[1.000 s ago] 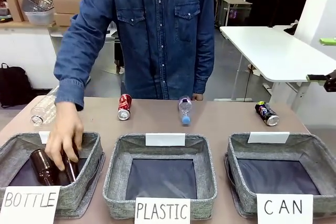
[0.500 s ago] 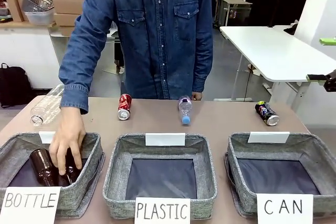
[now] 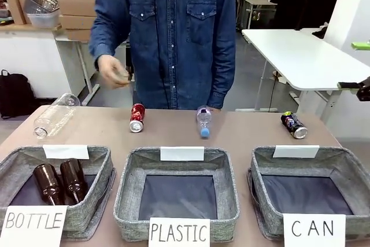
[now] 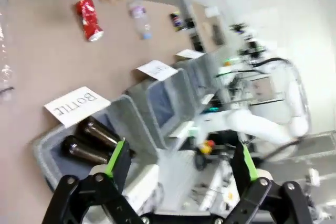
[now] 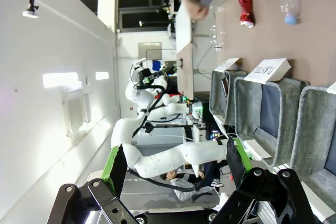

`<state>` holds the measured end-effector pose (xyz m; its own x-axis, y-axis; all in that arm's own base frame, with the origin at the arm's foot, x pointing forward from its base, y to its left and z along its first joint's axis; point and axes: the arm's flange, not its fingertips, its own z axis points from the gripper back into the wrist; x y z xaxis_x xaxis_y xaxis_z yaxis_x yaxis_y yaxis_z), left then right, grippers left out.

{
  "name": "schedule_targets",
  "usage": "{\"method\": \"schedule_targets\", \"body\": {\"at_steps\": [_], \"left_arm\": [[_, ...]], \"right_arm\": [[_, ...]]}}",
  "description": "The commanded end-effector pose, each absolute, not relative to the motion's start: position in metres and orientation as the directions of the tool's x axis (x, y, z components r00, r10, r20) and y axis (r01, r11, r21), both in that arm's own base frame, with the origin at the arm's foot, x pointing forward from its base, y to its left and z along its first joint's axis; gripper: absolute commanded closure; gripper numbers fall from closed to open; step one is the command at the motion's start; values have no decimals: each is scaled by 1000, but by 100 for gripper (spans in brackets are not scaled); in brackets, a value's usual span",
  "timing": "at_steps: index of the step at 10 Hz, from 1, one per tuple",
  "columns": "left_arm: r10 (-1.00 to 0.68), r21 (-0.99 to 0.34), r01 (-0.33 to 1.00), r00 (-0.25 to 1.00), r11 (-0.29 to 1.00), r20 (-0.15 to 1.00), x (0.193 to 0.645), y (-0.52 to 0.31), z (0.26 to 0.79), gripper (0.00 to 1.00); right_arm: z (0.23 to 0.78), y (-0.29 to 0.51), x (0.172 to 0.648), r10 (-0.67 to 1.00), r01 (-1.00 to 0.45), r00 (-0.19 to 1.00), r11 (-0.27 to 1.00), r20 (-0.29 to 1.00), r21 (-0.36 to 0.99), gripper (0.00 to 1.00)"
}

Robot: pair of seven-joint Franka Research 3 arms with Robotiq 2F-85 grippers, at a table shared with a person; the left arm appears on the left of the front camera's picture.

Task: Sort the can waste into the basket.
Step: Pick up the can waste from the table and place it in the right Fabric basket.

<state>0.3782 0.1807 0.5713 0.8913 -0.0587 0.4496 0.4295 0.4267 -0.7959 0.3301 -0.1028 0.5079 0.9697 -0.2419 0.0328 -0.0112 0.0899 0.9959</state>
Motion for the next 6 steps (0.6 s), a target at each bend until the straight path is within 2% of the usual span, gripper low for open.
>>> {"method": "schedule_targets", "body": {"at_steps": [1,2,3,4,6], "left_arm": [[-82,-473,449,785,758,614,349,91,561,0],[-184,-335,498,734,800,654,342,46,557,0],[-289,-277,568,708,775,645,340,1,550,0],[-326,-236,588,688,773,648,345,-32,546,0],[-407,-241,621,711,746,573,371,-97,530,0]], "right_arm": [[509,-103,332,-238,-39,970,79,57,996,0],[509,-103,332,-238,-39,970,79,57,996,0],[509,-103,332,-238,-39,970,79,57,996,0],[509,-103,332,-238,-39,970,79,57,996,0],[509,-103,332,-238,-39,970,79,57,996,0]]}}
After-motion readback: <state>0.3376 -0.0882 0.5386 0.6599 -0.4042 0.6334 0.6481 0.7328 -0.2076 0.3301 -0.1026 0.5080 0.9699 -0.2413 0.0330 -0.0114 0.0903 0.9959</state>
